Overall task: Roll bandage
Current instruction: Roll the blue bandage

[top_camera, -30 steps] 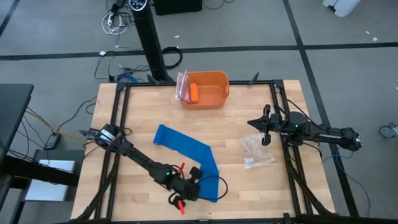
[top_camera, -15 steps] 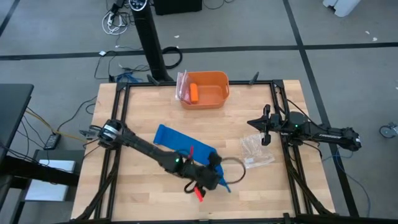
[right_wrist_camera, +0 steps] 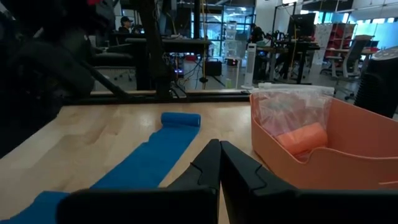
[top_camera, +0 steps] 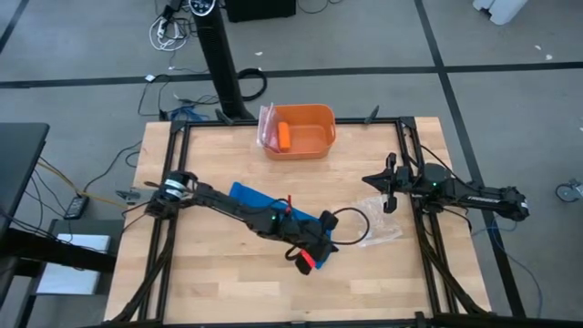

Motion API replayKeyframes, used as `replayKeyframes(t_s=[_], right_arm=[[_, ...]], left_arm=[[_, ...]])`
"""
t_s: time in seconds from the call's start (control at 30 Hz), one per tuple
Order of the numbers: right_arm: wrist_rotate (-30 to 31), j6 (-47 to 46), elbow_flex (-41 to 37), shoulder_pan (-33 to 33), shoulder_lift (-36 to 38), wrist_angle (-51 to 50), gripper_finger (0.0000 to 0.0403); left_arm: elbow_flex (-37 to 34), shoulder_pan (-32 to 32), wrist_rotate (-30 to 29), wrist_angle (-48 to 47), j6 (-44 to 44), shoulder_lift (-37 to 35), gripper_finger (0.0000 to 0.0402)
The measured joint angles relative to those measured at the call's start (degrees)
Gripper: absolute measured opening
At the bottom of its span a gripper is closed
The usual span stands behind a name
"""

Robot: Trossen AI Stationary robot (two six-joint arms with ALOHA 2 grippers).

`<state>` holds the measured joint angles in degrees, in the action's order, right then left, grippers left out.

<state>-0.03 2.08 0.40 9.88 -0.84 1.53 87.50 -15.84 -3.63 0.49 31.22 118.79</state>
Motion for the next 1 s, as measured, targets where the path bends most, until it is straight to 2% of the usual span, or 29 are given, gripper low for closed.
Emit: replayKeyframes(t_s=[0.1, 0.23, 0.27, 0.37, 0.6, 0.8, 1.0], right_arm=[[0.00, 0.01, 0.00, 0.01, 0.02, 0.25, 0.0010], [0.00, 0.01, -0.01, 0.00, -0.02, 0.36, 0.0010], [0.00, 0.01, 0.00, -0.01, -0.04, 0.43, 0.0010], [0.00, 0.00, 0.00, 0.01, -0.04, 0.49, 0.0010], [0.00, 0.01, 0.02, 0.01, -0.04, 0.58, 0.0010], [0.00, 0.01, 0.02, 0.01, -0.04, 0.58, 0.0010], [0.00, -0.01, 0.02, 0.01, -0.04, 0.58, 0.0010]], left_arm=[[0.00, 0.00, -0.16, -1.12, -4.01, -1.58, 0.0001], [0.22, 0.29, 0.70, -3.39, -27.10, -2.53, 0.0010], [0.17, 0.39, 0.74, -5.31, -30.39, -2.35, 0.0018], [0.08, 0.45, -1.87, -7.12, -34.98, -0.52, 0.0050], [0.03, -0.06, -7.53, -5.02, -45.31, 2.53, 0.0130], [0.02, -0.75, -8.82, -5.26, -47.95, 2.57, 0.0157], [0.02, -2.66, -8.21, -5.82, -41.36, 2.50, 0.0158]])
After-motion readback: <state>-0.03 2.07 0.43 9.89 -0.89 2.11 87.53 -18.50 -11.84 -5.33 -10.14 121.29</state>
